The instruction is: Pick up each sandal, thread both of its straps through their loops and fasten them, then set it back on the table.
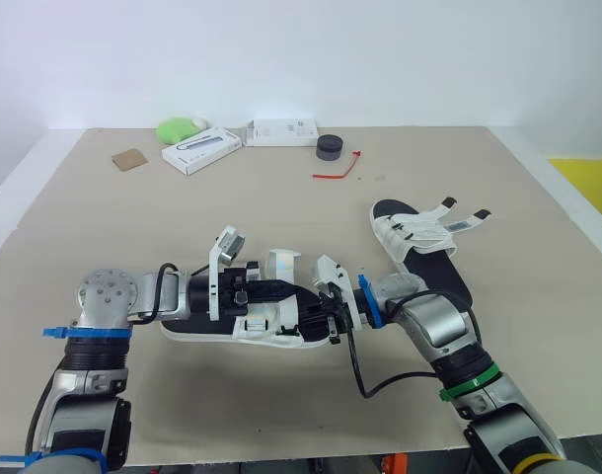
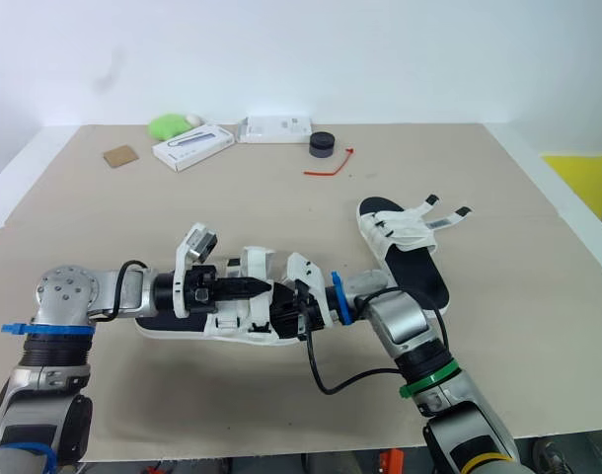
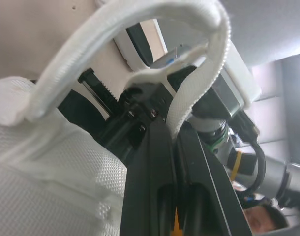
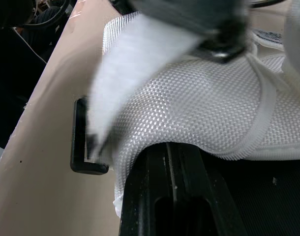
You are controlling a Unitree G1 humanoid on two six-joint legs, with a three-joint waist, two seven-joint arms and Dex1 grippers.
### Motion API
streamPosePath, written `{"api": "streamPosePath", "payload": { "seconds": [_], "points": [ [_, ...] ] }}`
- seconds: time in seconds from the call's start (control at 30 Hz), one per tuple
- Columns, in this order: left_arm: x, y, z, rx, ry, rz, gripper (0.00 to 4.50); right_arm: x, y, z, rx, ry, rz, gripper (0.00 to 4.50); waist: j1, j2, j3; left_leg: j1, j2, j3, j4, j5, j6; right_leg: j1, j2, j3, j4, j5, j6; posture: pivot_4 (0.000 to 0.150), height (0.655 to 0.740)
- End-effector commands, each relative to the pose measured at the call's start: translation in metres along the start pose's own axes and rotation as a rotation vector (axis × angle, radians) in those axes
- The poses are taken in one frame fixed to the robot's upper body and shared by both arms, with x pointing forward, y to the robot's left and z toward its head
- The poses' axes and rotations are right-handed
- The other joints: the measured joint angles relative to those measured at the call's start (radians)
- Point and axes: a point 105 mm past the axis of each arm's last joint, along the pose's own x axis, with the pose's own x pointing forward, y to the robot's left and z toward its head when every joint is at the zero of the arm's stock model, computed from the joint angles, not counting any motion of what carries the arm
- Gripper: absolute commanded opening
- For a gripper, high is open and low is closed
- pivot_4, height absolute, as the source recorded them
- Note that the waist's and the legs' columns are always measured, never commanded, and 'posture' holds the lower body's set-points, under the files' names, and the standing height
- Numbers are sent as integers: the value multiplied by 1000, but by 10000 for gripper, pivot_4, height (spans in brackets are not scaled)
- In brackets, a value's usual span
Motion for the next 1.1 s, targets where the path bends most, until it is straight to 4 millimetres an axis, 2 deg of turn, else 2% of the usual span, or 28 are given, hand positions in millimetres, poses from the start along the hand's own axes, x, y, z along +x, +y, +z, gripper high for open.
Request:
{"api": "streamPosePath", "payload": {
  "seconds": [0.03,0.4,0.77,1.1],
  "points": [
    [-4,-3,3,-20,5,-12,639,8,1,-37,115,97,-16,0,0,0,0,0,0,0,0,0,0,0,0,0,0,0,0,1500,7400],
    [-4,-7,0,-73,43,-45,639,7,2,-38,120,97,-16,0,-1,0,0,0,0,0,0,0,0,0,0,0,0,0,0,1500,7400],
    [7,-4,11,-105,-18,-23,639,8,2,-37,123,91,-18,0,1,0,0,0,0,0,0,0,-1,0,0,0,0,0,0,1500,7400],
    [3,-2,8,-146,-11,-1,639,9,2,-38,127,90,-17,0,1,0,0,0,0,0,0,1,-2,0,0,0,0,0,0,1500,7400]
  ]
}}
